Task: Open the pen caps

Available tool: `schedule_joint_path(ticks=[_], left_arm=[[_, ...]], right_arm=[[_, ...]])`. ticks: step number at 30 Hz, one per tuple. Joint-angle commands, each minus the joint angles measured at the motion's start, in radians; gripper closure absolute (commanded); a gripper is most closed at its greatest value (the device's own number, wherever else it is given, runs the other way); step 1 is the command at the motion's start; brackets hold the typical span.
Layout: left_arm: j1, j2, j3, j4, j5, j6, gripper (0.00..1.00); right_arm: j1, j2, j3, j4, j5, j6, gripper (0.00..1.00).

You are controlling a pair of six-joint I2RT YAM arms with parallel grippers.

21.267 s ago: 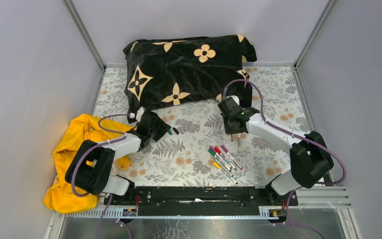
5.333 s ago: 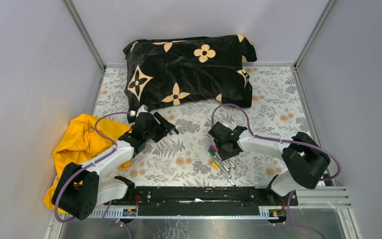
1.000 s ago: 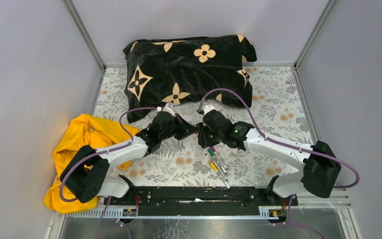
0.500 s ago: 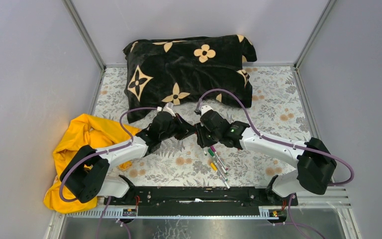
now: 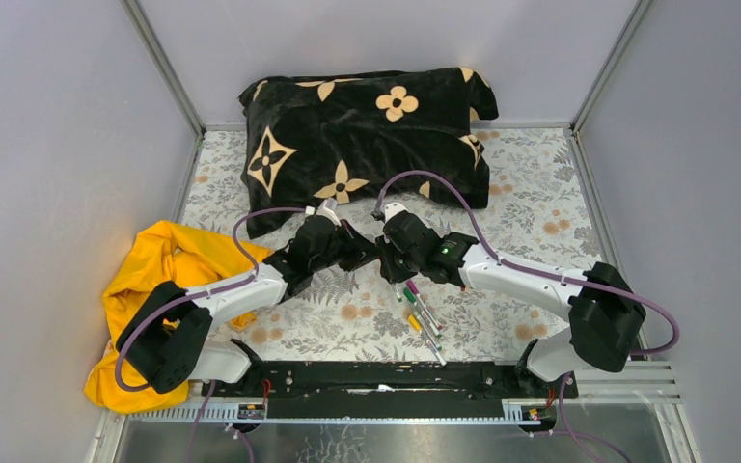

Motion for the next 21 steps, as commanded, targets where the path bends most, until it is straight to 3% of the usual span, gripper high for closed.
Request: schedule_joint_path(ticks=[1, 6, 14, 21], left_arm=[[-0.005, -0.001, 0.045, 0.026, 0.016, -0.008, 1.0], [-0.005, -0.006, 0.052, 0.01, -0.015, 0.0, 1.0], [0.023, -0.015, 0.066, -0.036, -0.081, 0.02, 1.0], [0.079, 0.018, 0.092, -0.039, -0.044, 0.043, 1.0]], right_arm=[[0.006, 0.01, 0.045, 0.031, 0.007, -0.016, 0.8], [0.006, 0.003, 0.041, 0.029, 0.015, -0.016, 1.0], [0.006, -0.014, 0.038, 0.015, 0.019, -0.013, 1.0], [0.006, -0.031, 0.011, 0.011, 0.003, -0.004, 1.0]])
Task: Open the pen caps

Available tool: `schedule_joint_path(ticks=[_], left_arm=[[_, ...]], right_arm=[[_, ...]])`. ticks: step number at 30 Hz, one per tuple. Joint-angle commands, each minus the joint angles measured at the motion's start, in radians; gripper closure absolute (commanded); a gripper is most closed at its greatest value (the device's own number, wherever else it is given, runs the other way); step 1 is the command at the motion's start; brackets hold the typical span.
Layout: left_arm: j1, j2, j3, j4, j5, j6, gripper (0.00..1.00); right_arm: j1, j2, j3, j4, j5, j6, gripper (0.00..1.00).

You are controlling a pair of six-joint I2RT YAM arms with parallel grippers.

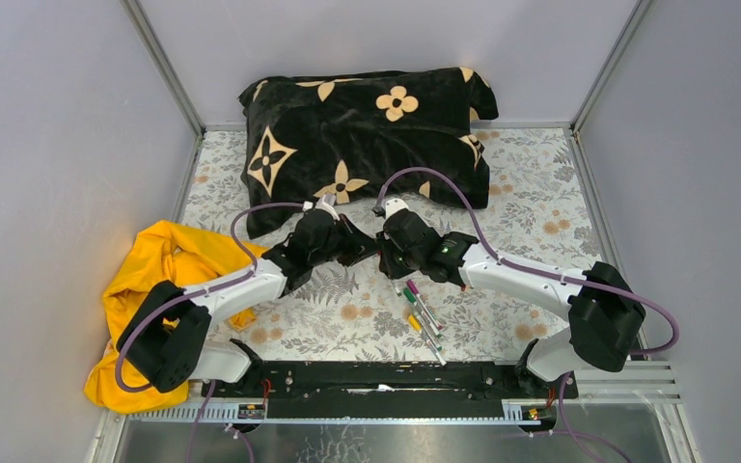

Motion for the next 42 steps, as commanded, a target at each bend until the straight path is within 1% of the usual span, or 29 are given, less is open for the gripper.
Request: schedule_joint_path(ticks=[1, 9, 17, 20, 23, 27, 30, 34, 42], left_arm=[[0.064, 0.022, 0.053, 0.018, -0.01, 0.036, 1.0], [0.169, 0.064, 0.09, -0.001, 0.069, 0.09, 1.0], [0.191, 0.077, 0.098, -0.011, 0.09, 0.109, 1.0], [0.193, 0.062, 0.104, -0.084, 0.047, 0.146, 1.0], [0.195, 0.057, 0.119, -0.217, -0.042, 0.187, 1.0], [0.194, 0.057, 0.094, -0.331, -0.155, 0.202, 1.0], [0.196, 0.057, 0.058, -0.366, -0.238, 0.198, 0.99], [0.204, 0.063, 0.033, -0.388, -0.305, 0.196, 0.96], [0.218, 0.099, 0.016, -0.405, -0.357, 0.198, 0.93]], right_arm=[[0.007, -0.041, -0.003, -0.012, -0.023, -0.005, 1.0], [0.007, -0.093, -0.076, 0.013, -0.043, 0.019, 1.0], [0.007, -0.117, -0.099, 0.02, -0.03, 0.024, 1.0], [0.006, -0.128, -0.084, -0.014, 0.016, 0.027, 1.0], [0.002, -0.134, -0.073, -0.061, 0.113, 0.034, 1.0], [-0.042, -0.108, -0.062, -0.128, 0.211, 0.063, 1.0], [-0.085, -0.096, -0.077, -0.141, 0.239, 0.082, 1.0], [-0.142, -0.078, -0.088, -0.145, 0.251, 0.095, 1.0], [-0.209, 0.009, -0.077, -0.159, 0.277, 0.103, 1.0]])
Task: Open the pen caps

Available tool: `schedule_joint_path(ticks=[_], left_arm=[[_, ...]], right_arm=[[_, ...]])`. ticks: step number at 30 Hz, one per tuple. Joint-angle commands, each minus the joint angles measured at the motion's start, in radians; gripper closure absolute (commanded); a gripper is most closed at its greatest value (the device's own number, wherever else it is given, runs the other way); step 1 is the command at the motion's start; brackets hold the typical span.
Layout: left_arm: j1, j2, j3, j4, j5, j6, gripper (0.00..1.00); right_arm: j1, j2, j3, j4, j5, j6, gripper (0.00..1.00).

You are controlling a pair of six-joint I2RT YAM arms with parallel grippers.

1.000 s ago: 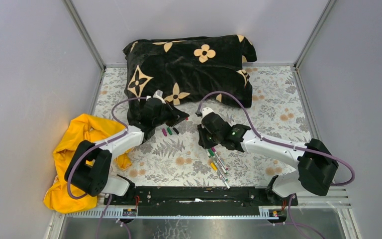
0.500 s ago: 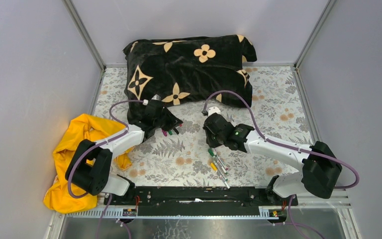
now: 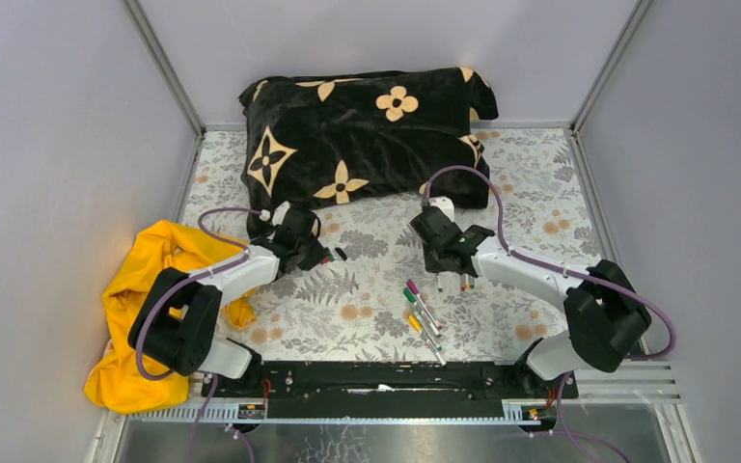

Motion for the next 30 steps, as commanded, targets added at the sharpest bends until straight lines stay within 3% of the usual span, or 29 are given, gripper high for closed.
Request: schedule_joint_path(ticks=[1, 30], left_arm=[[0.014, 0.02, -0.02, -0.019, -0.078, 0.017, 0.93], [0.071, -0.183, -0.098, -0.08, -0.164, -0.005, 0.87]], right_arm=[[-0.039, 0.05, 0.023, -0.016, 0.049, 0.024, 1.0], [-0.094, 0.097, -0.013, 0.023, 0.06, 0.041, 0.97]])
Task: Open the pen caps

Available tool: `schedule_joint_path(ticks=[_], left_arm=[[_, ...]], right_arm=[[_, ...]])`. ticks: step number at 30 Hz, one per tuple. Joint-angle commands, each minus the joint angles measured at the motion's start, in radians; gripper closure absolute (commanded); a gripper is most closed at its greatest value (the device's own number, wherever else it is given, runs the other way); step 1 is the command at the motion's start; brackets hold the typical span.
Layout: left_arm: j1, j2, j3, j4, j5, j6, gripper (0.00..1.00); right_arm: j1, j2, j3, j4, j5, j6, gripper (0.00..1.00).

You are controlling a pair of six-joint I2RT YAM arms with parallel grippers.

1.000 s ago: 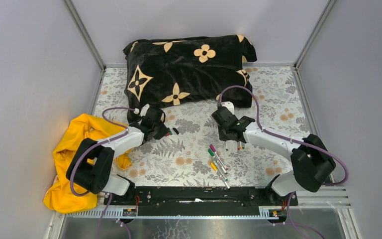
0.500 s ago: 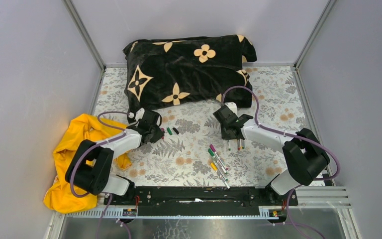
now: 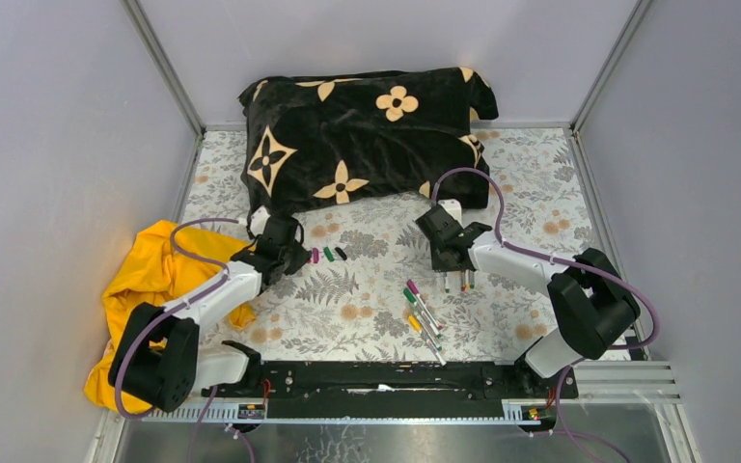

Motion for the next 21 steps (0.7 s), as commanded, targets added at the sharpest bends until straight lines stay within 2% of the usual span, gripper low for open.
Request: schedule_joint_path(ticks=[1, 9, 19, 21], left_arm=[[0.016, 0.02, -0.005, -0.023, -0.066, 0.007, 0.87], [0.028, 0.125, -0.018, 0.024, -0.061, 0.022, 0.83], [0.032, 0.216, 0.019, 0.054, -0.045, 0.029, 0.71], [0.032, 0.226, 0.023, 0.057, -0.039, 0.034, 0.66]], right_arm=[[-0.014, 0.0, 0.003, 0.016, 0.036, 0.021, 0.97], [-0.026, 0.005, -0.011, 0.022, 0.027, 0.024, 0.91], [-0.036, 0.007, -0.028, 0.029, 0.015, 0.026, 0.83], [-0.038, 0.003, -0.031, 0.025, 0.016, 0.025, 0.82]])
